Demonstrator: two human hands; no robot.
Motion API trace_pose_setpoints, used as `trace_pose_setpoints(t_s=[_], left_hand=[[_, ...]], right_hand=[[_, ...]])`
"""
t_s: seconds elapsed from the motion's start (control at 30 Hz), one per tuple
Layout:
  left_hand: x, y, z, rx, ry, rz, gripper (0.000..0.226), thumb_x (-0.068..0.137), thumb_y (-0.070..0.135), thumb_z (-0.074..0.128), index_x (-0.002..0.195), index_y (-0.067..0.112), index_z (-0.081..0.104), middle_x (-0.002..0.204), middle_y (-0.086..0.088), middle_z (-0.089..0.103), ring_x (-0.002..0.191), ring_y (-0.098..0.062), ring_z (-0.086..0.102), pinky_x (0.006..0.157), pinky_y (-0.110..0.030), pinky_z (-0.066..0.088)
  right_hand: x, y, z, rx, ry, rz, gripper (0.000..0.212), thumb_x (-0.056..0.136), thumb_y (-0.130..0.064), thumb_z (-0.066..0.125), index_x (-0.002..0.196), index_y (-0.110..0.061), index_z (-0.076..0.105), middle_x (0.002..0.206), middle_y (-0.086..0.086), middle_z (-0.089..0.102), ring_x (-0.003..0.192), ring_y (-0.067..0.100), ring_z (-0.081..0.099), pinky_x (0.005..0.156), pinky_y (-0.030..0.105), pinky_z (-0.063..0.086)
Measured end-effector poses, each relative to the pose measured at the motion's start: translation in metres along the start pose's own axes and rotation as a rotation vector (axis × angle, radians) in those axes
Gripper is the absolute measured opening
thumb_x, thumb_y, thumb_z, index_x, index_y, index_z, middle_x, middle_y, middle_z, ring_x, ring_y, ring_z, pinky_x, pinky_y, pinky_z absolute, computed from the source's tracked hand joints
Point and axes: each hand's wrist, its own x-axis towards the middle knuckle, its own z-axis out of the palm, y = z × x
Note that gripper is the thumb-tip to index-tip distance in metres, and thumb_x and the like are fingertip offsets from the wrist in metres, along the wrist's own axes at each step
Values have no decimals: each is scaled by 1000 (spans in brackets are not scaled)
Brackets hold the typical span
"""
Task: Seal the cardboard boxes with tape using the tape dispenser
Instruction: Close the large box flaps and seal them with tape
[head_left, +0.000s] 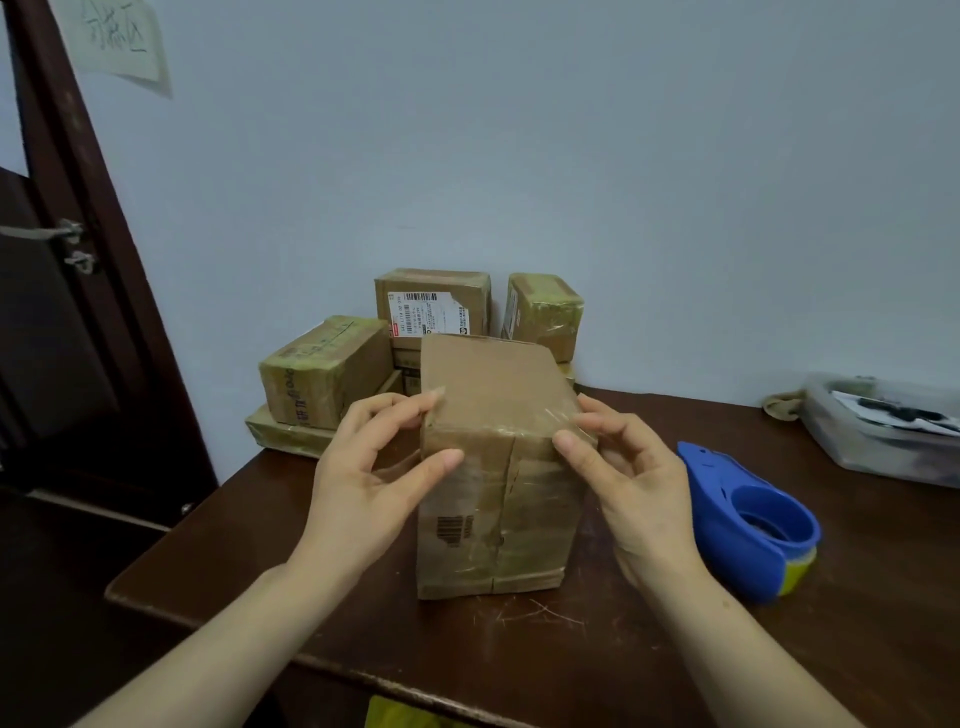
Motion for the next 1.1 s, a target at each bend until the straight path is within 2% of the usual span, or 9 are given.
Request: trace_pose_setpoints(t_s=[0.07, 0.2, 0.27, 0.33, 0.4, 0.5, 0.63, 0.93, 1.1], left_hand=[[0, 1, -1, 9, 6, 5, 47, 68, 23, 75, 114, 25, 65, 112, 2, 55, 99, 4, 54, 75, -8, 50], [3, 4, -6, 30, -22, 16, 44, 68, 22, 76, 110, 26, 64, 112, -3, 56, 97, 3, 54, 75, -5, 47], [5, 5, -8, 53, -26, 24, 40, 72, 35, 81, 108, 30, 65, 111, 0, 58, 98, -1, 56, 81, -6, 44], [7, 6, -8, 92, -11, 34, 36, 73, 46, 77, 105, 33, 66, 108, 5, 59, 99, -2, 57, 85, -6, 42], [7, 8, -8, 49, -11, 5, 31, 74, 41, 78, 102, 31, 68, 108, 6, 57, 103, 2, 55, 88, -9, 45], [10, 13, -7, 23, -37, 6, 28, 73, 32, 79, 99, 26, 71, 108, 7, 56, 108, 3, 54, 92, -15, 48], [15, 18, -7, -18, -54, -33, 28, 67, 17, 74, 95, 20, 71, 109, -3, 57, 105, 10, 54, 82, -4, 45], [15, 22, -5, -24, -6, -107, 20, 65, 27, 75, 85, 23, 75, 106, -1, 62, 100, 7, 56, 80, -3, 42], [15, 24, 0, -87, 74, -183, 14, 63, 28, 78, 77, 24, 77, 102, 2, 65, 97, 3, 59, 85, -19, 48]], right_hand=[[4, -2, -3, -28, -2, 1, 21, 63, -28, 74, 82, -20, 72, 119, -3, 65, 103, 6, 65, 83, 23, 54], [14, -12, -10, -181, -35, -4, 18, 66, -43, 72, 75, -28, 75, 107, -5, 69, 100, 14, 65, 91, 38, 52], [20, -16, -13, -279, -63, -8, 7, 77, -32, 71, 72, -27, 73, 102, -8, 69, 98, 13, 64, 88, 34, 52], [24, -18, -17, -422, -91, -57, 11, 85, -24, 67, 75, -29, 70, 102, -10, 68, 99, 13, 63, 89, 35, 51], [24, -20, -17, -508, -112, -90, 11, 88, -24, 64, 80, -29, 69, 101, -8, 67, 97, 13, 62, 89, 38, 50], [23, -18, -17, -513, -91, -73, 10, 93, -23, 57, 91, -21, 67, 102, -3, 67, 96, 14, 61, 89, 36, 50], [23, -19, -17, -457, -103, -27, 15, 96, -24, 52, 98, -21, 67, 102, -4, 68, 100, 12, 61, 91, 32, 49], [20, -21, -15, -352, -60, 34, 14, 94, -24, 54, 89, -28, 67, 94, -8, 70, 96, 11, 64, 90, 32, 51], [18, -19, -10, -386, -17, 27, 16, 95, -26, 54, 86, -26, 68, 90, -5, 70, 93, 16, 64, 91, 44, 52]])
